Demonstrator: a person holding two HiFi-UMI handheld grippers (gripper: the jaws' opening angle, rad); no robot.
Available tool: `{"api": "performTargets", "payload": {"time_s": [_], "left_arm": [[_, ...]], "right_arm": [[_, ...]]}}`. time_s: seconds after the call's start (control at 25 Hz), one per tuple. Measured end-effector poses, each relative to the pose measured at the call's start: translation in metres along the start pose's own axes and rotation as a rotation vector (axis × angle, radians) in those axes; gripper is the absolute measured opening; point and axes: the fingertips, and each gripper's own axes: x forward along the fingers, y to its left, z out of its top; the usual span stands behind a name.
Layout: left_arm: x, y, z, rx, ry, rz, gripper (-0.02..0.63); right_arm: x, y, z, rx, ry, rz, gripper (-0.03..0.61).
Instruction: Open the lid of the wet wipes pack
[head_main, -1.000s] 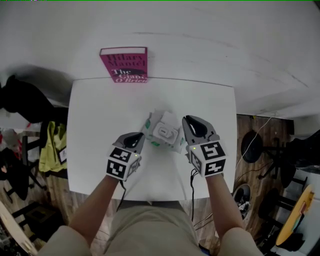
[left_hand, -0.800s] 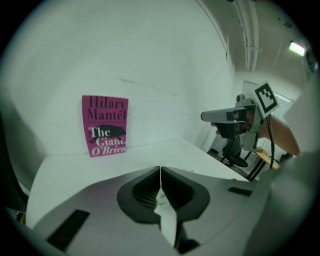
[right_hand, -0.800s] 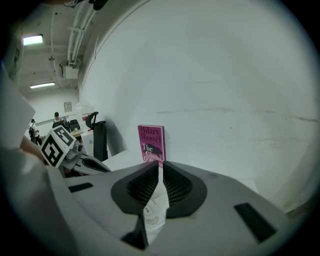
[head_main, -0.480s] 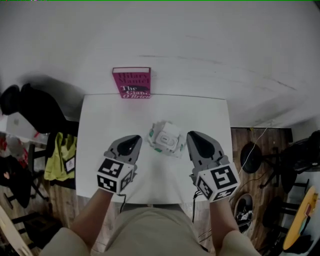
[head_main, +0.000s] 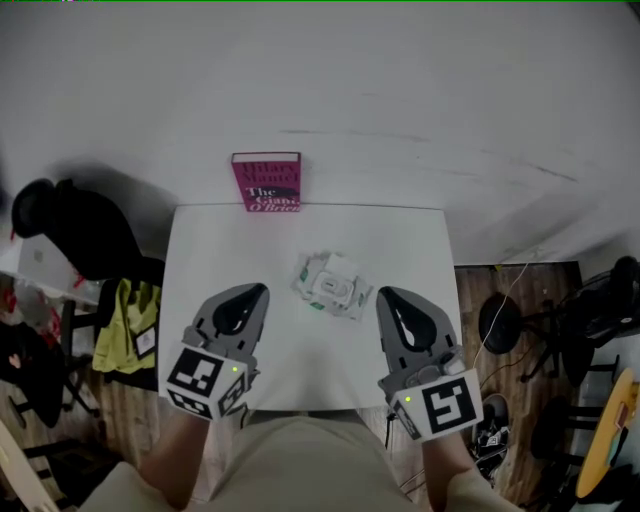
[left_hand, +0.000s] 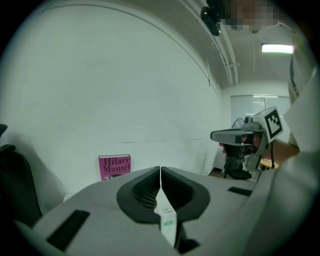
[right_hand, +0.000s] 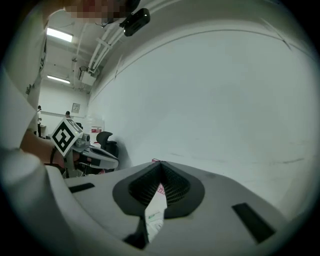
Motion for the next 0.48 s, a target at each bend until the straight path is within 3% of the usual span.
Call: {"api": "performTargets", "payload": {"time_s": [0.2,0.48], "left_arm": [[-0.023,-0.004,0.02,0.056,-0.038,0.025,0.026],[-0.037,0.001,0.025,0.055,-0.083,0.046,0.026]], "right_arm": [[-0.018,0.015,0.02,-0.064,-0.037,-0.026,0.025],[-0.021,0.037,0.004,-0.013,0.013,0.033,0.025]]}}
